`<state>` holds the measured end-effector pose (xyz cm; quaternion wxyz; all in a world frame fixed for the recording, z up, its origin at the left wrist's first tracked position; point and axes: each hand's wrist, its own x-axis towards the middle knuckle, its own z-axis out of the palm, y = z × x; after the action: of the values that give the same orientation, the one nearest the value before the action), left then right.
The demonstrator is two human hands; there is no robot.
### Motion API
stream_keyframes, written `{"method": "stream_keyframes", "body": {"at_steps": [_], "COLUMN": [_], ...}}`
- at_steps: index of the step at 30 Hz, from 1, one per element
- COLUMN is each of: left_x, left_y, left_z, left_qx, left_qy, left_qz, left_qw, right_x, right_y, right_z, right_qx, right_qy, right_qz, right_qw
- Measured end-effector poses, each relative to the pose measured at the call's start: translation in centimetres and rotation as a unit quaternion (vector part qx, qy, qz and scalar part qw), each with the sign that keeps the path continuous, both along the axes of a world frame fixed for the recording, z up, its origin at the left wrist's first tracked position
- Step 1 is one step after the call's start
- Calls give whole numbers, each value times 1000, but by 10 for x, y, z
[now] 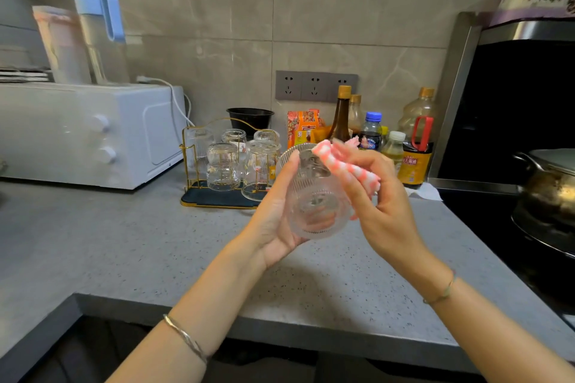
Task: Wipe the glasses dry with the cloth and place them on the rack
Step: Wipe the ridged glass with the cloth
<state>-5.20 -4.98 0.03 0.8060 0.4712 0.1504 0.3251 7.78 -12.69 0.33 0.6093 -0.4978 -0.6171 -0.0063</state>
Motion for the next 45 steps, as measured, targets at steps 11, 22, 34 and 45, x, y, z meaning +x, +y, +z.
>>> {"method": "stream_keyframes", "body": {"at_steps": [11,22,34,45], "left_x": [9,8,1,1], "left_y": [-11,-13,-8,-2], "left_z": [8,15,19,12], "left_qx": [-173,-179,-172,-142], "left_qy": [-77,-79,-73,-75], "left_qz": [-13,-40,-21,-24], "left_qw": [982,980,982,987], "right_x": [0,6,0,-4], "right_y": [9,5,10,9], "right_z": [-19,-9,-3,-14], "right_qx": [73,108,103,85], "right_qy": [-346,-490,-496,-513], "right_qz": [-86,-155,-162,-143], "right_qw": [931,851,847,842]}}
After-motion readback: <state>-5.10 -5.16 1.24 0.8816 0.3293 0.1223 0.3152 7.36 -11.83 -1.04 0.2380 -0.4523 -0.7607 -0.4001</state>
